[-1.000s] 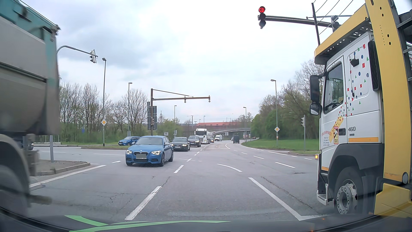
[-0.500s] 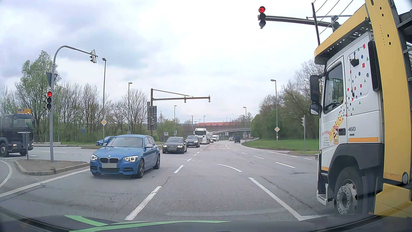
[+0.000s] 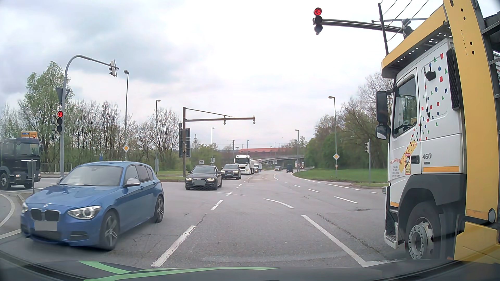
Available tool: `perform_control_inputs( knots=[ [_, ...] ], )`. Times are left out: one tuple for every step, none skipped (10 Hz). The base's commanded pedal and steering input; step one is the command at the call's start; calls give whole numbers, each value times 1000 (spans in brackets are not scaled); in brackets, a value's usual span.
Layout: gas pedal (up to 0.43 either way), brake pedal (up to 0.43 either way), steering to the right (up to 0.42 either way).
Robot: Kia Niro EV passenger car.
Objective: Follow the waypoints while adhering to traffic rules and regulations
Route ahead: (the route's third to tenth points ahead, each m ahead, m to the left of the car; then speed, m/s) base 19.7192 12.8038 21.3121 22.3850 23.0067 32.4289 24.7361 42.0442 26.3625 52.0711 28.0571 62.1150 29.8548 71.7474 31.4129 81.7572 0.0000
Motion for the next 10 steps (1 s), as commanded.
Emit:
perform_control_inputs(
  knots=[
    [0,311,7],
    [0,311,8],
    [0,311,8],
    [0,311,7],
    [0,311,7],
    [0,311,7],
    [0,311,8],
    [0,311,8],
    [0,311,7],
    [0,311,8]
  ],
)
